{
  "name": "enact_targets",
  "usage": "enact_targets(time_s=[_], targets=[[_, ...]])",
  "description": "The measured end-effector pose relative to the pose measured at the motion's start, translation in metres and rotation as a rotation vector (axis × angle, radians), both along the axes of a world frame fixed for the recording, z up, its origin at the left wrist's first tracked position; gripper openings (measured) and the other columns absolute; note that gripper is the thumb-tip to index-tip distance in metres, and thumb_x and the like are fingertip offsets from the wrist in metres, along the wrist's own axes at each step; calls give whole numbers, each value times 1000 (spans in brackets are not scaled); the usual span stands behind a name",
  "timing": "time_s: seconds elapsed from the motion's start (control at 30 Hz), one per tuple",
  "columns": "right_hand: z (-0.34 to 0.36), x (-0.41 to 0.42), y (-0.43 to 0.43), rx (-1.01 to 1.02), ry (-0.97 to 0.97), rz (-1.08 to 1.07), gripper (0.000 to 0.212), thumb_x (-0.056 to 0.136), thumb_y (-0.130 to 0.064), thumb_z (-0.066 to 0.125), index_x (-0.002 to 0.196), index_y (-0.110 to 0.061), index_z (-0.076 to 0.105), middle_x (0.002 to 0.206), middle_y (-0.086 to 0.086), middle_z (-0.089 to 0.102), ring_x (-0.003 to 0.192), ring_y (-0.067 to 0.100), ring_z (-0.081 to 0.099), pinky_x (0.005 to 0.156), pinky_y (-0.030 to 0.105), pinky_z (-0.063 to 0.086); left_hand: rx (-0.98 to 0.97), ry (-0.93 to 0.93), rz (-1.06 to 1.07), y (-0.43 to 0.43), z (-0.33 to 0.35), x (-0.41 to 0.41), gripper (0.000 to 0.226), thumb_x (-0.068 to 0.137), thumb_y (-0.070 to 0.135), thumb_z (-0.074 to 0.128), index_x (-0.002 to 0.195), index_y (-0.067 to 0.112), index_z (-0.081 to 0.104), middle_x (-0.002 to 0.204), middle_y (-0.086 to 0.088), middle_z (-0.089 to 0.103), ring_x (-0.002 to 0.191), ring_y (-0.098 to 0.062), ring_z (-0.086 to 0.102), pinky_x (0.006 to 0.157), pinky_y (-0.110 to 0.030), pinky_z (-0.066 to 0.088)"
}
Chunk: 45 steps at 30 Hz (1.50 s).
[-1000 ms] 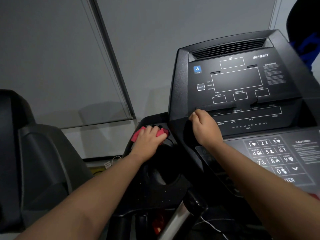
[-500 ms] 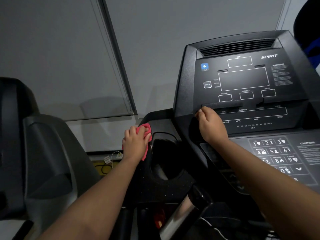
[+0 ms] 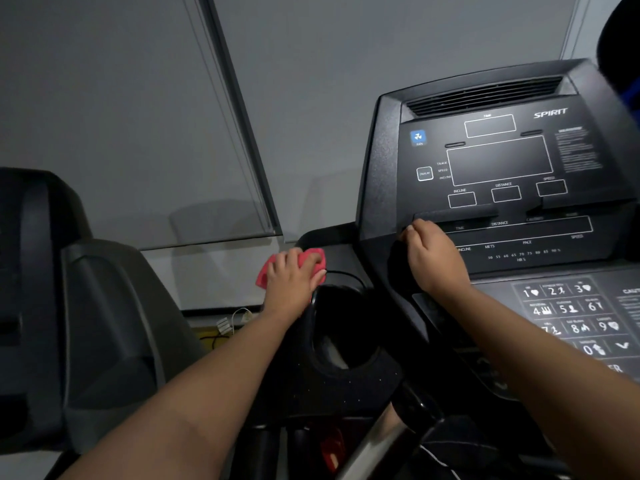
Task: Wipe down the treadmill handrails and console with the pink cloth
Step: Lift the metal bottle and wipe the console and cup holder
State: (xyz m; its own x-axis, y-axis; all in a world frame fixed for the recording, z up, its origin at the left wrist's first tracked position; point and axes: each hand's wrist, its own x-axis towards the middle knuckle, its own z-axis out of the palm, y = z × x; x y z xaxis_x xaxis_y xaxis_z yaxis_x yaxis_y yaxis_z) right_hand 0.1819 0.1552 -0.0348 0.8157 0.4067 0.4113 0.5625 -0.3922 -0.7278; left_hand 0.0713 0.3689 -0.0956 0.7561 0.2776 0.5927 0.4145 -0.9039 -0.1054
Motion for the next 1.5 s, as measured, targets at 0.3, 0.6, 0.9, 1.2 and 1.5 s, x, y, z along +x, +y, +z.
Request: enact_targets(time_s=[0.3,0.6,0.9,1.2,1.5], targets=[[-4,4,2,36,-1,-8,27,98,-22,36,78,-9,49,84,8,54,82,25,49,72,36,36,30,-111,-44,-1,15,47,34,81,46,47,94,23,68,92,-8,61,83,-30,55,68,-37,44],[-3,4,1,33,-5,-15,29,98,-21,36,80,-4,49,84,9,55,80,24,48,68,33,31,-707,-239,247,17,16,27,35,98,40,35,118,18,55,124,-16,51,113,-38,47,92,-45,40],[3,-3,0,-14,5,-10,27,98,-21,35,81,-6,50,86,9,50,84,26,48,70,33,31,-791,-155,499,11,6,-2,43,102,35,25,127,8,46,131,-22,47,121,-39,42,95,-48,36],[1,-1,1,29,21,-13,28,99,-23,36,84,-7,52,87,6,54,86,26,51,75,37,38,-447,-269,331,-20,29,58,39,91,36,37,88,8,64,87,-18,61,82,-36,59,67,-43,47],[0,0,1,50,6,-8,26,99,-22,36,78,-10,48,87,9,56,85,26,51,76,39,39,62,-162,152,-13,-8,45,33,88,37,45,106,19,66,97,-12,61,90,-32,56,71,-41,46]])
